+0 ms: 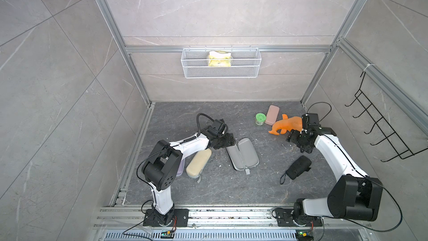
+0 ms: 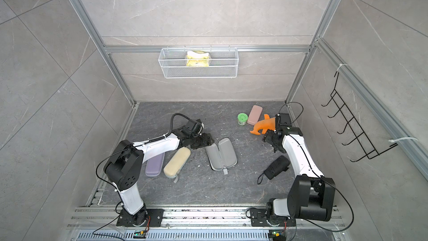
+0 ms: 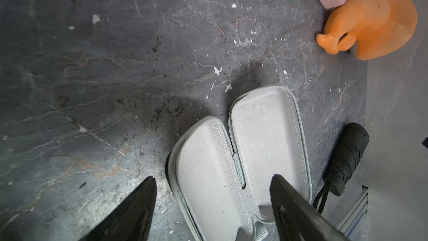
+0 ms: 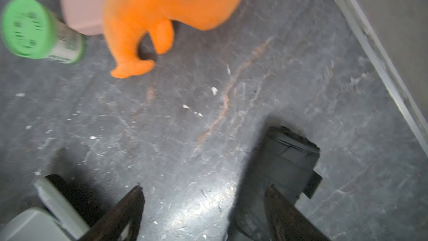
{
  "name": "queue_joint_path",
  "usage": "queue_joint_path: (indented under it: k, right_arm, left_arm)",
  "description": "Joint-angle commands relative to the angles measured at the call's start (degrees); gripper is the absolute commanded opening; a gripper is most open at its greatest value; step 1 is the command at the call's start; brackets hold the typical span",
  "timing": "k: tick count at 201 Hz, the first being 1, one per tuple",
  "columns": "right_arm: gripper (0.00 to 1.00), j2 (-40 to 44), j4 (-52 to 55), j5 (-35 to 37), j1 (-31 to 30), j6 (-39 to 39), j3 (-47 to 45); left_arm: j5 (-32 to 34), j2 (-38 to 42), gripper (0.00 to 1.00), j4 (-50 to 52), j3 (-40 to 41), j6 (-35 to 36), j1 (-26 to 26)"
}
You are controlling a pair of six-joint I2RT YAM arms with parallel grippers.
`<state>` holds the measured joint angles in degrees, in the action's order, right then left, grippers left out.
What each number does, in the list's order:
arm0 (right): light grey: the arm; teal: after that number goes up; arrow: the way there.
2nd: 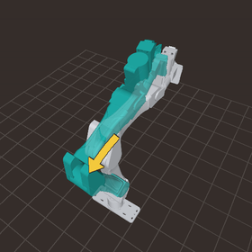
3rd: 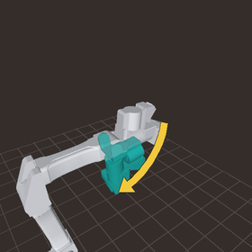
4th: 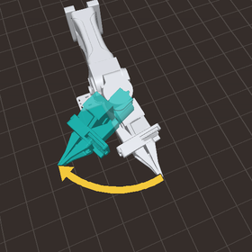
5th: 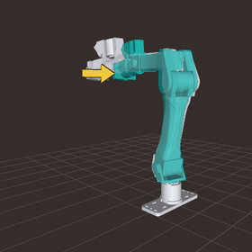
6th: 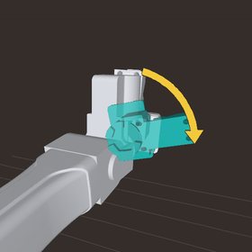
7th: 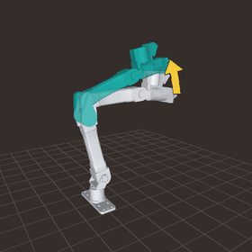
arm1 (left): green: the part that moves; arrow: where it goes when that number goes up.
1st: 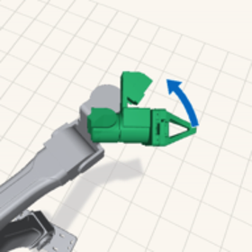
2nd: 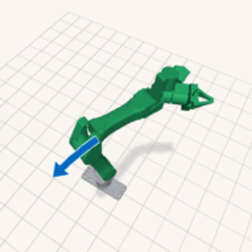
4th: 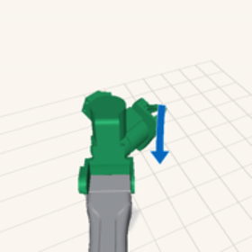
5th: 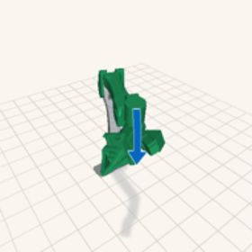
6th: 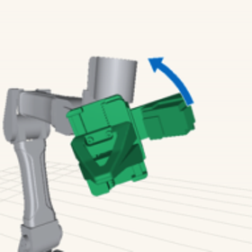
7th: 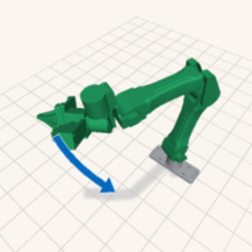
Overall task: Put umbrellas into zippered umbrella sleeves
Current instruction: Pick up the umbrella from the center of the board.
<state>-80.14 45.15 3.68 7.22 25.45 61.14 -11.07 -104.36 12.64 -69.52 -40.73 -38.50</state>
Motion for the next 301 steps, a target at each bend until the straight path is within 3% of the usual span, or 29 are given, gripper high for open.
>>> queue_joint_path:
  k: [1, 56, 92, 111, 175, 223, 260, 267, 282, 301]
  right_arm:
    - [0.86, -1.0, -1.4, 1.8, 1.7, 1.7, -4.0]
    - [0.86, -8.9, -9.5, 0.1, 7.1, 4.7, -9.5]
    - [0.82, -13.8, -15.5, -2.9, 8.8, 5.8, -11.0]
    - [0.73, -15.8, -18.1, -6.4, 8.7, 6.2, -12.0]
    - [0.32, -10.9, -18.5, -7.7, 6.5, 4.9, -13.9]
    - [0.21, -4.2, -15.1, -2.9, -0.6, 2.9, -12.5]
    - [0.24, -2.7, -13.1, -2.0, -2.5, 1.9, -11.8]
    - [0.32, -3.4, -12.4, -1.9, -2.4, 1.7, -11.1]
    - [0.61, -5.9, -10.7, -0.4, -2.2, 0.2, -9.0]
    - [0.73, -9.5, -8.8, 0.6, -2.0, -4.5, -5.2]
  left_arm:
    - [-0.8, 0.4, 0.79, 1.3, 0.0, 0.3, 0.3]
    - [-3.4, -2.1, 0.75, -1.2, 0.6, -1.0, -0.1]
    - [-6.0, -2.9, 0.67, -4.3, 1.7, -2.3, -0.1]
    - [-7.5, -4.0, 0.6, -5.3, 1.7, -3.3, -0.1]
    - [-8.2, -4.5, 0.43, -7.2, 2.5, -4.4, -0.1]
    - [-8.1, -4.0, 0.37, -7.4, 3.1, -5.0, -0.1]
    - [-8.1, -4.0, 0.36, -8.2, 3.4, -5.8, -0.1]
    - [-8.1, -4.0, 0.36, -8.2, 3.4, -5.9, -0.1]
    - [-8.1, -4.2, 0.36, -8.3, 3.2, -5.9, -0.1]
    - [-8.1, -4.2, 0.36, -8.3, 3.2, -5.9, -0.1]
